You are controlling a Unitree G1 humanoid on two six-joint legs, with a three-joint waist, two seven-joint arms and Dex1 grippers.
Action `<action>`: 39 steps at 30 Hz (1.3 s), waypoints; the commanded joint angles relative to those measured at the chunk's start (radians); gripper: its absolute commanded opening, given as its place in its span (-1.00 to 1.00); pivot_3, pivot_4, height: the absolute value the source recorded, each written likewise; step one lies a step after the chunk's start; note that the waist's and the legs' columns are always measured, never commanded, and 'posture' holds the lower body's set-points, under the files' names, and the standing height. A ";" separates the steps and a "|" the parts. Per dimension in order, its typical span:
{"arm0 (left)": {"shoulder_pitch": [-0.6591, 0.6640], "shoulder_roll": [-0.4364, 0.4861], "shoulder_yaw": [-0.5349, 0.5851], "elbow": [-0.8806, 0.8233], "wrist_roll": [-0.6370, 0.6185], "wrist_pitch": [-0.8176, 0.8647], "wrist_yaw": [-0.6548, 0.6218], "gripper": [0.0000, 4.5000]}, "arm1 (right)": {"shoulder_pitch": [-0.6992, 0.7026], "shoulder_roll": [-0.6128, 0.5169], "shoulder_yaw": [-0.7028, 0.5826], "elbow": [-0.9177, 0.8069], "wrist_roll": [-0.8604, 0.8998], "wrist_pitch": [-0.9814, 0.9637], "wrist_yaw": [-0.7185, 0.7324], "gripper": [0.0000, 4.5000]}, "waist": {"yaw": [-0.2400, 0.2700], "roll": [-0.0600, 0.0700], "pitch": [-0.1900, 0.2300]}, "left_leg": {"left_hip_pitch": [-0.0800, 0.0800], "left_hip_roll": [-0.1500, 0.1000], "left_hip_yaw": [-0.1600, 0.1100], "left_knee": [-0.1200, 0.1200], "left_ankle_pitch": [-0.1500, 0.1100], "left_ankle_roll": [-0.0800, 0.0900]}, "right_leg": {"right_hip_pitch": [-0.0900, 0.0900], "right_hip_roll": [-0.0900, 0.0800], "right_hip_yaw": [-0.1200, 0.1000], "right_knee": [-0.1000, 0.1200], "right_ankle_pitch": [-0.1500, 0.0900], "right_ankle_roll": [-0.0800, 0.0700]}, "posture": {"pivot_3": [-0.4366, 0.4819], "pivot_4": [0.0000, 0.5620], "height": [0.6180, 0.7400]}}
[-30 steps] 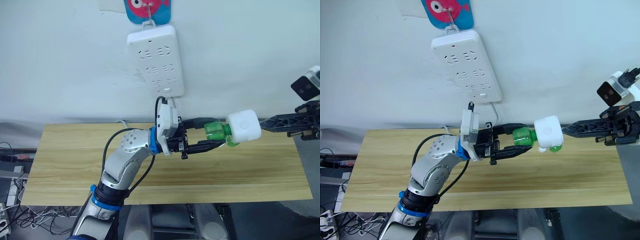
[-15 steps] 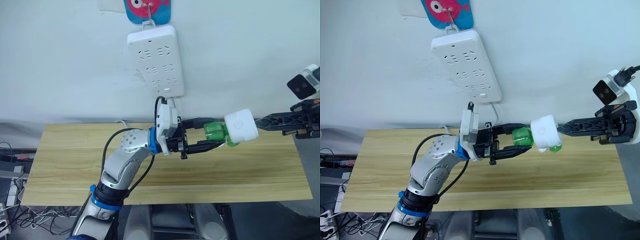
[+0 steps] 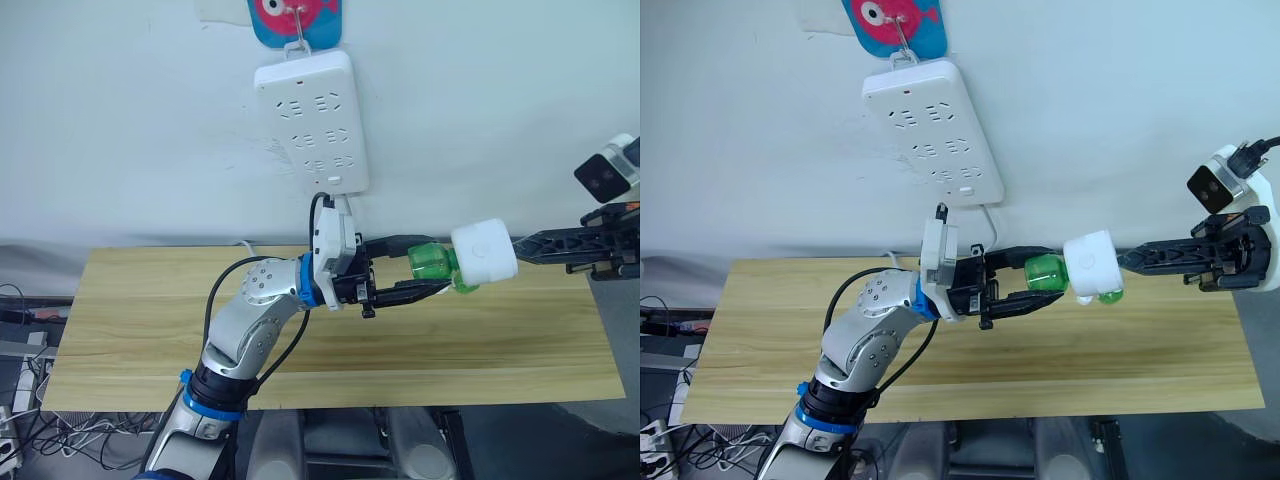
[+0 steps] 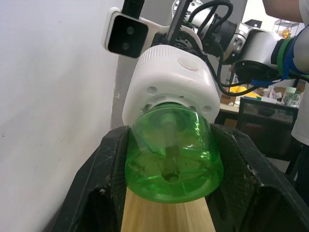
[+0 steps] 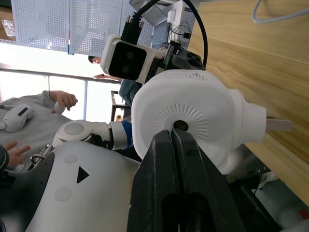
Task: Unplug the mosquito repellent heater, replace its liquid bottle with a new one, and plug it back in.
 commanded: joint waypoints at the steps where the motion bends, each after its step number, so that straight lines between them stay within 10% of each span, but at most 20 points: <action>1: -0.006 -0.010 -0.001 -0.035 -0.015 -0.022 -0.007 -0.02 | 0.005 -0.018 -0.050 0.032 -0.071 0.008 0.037 -0.98 | 0.000 0.000 0.000 | 0.000 0.000 0.000 0.000 0.000 0.000 | 0.000 0.000 0.000 0.000 0.000 0.000 | -0.40 0.24 1.00; 17: -0.017 -0.011 -0.001 -0.040 -0.021 -0.012 -0.004 -0.02 | 0.022 0.270 -0.114 -0.030 -0.448 -0.026 0.099 -0.98 | 0.001 0.000 0.000 | 0.000 0.000 0.001 0.000 0.000 0.000 | -0.001 0.000 0.001 0.001 0.000 0.000 | -0.39 0.22 1.00; 39: -0.020 -0.013 -0.005 0.006 0.021 -0.062 -0.008 -0.02 | 0.063 -0.018 -0.046 -0.241 0.225 -0.088 -0.063 -0.98 | -0.001 0.000 0.000 | -0.001 0.000 0.000 0.001 -0.002 0.003 | -0.001 0.000 0.000 0.002 0.000 0.000 | -0.43 0.20 1.00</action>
